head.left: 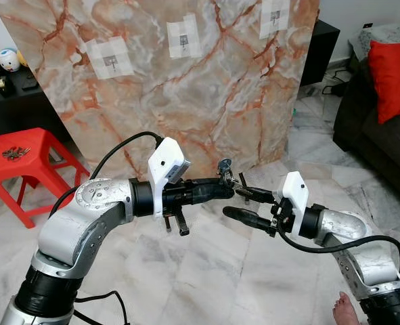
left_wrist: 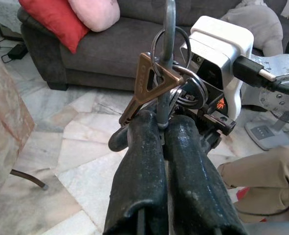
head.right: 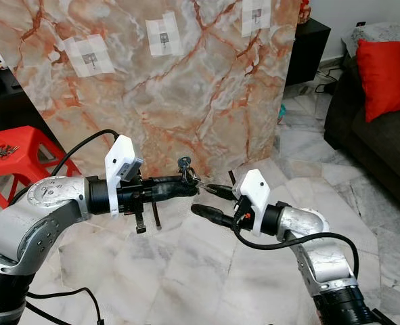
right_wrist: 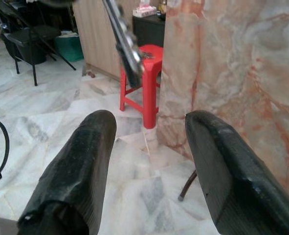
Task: Hang keys on a hook
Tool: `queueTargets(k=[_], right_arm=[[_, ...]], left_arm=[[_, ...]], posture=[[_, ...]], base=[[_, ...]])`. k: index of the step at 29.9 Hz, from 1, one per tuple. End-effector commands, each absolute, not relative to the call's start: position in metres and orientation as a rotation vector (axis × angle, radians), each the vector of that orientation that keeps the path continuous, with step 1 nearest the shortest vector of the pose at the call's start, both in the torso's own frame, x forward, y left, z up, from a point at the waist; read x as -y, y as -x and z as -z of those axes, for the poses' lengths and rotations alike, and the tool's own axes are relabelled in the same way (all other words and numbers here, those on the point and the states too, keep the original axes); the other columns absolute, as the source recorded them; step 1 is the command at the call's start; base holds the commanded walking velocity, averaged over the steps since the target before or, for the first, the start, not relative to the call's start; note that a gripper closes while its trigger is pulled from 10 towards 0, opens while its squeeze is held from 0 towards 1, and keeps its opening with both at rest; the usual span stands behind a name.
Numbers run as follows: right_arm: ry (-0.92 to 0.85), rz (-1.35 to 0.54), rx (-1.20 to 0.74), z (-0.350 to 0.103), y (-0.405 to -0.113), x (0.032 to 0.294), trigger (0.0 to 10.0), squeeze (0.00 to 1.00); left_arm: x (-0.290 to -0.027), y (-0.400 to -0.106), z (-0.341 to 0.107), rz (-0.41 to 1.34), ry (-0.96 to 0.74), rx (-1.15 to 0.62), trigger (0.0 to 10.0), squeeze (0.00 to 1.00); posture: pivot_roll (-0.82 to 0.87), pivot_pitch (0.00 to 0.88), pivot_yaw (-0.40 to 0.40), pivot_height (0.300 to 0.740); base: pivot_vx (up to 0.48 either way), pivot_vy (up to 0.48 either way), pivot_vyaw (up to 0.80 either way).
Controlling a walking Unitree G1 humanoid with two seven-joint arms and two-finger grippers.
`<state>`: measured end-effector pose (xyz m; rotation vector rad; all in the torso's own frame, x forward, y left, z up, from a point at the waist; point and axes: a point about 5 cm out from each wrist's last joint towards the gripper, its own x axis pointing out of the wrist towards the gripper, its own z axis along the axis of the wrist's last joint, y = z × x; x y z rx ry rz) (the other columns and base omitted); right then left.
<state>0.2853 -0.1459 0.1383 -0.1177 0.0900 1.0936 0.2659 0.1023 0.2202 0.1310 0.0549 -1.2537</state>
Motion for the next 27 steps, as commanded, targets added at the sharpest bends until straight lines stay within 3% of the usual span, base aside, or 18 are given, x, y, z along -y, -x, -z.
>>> queueTargets(k=[1, 13, 18, 27], right_arm=[[0.132, -1.114, -0.039, -0.148, -0.285, 0.140, 10.0, 0.00], [0.018, -1.122, 0.077, -0.154, -0.280, 0.134, 10.0, 0.00], [-0.112, -1.064, 0.118, -0.152, -0.278, 0.139, 10.0, 0.00], [-0.185, -1.000, 0.073, -0.132, -0.272, 0.156, 10.0, 0.00]], left_arm=[[-0.101, -0.263, -0.225, 1.268, -0.127, -0.039, 10.0, 0.00], [-0.102, -0.268, -0.222, 1.209, -0.050, -0.031, 10.0, 0.00], [-0.102, -0.271, -0.224, 1.182, -0.007, -0.017, 10.0, 0.00], [-0.106, -0.273, -0.228, 1.161, 0.032, -0.007, 10.0, 0.00]], posture=[[-0.11, 0.062, 0.056, 0.740], [-0.11, 0.067, 0.054, 0.740], [-0.11, 0.069, 0.055, 0.740], [-0.11, 0.075, 0.054, 0.740]], base=[[0.000, 0.000, 0.00], [0.000, 0.000, 0.00], [0.000, 0.000, 0.00], [0.000, 0.000, 0.00]])
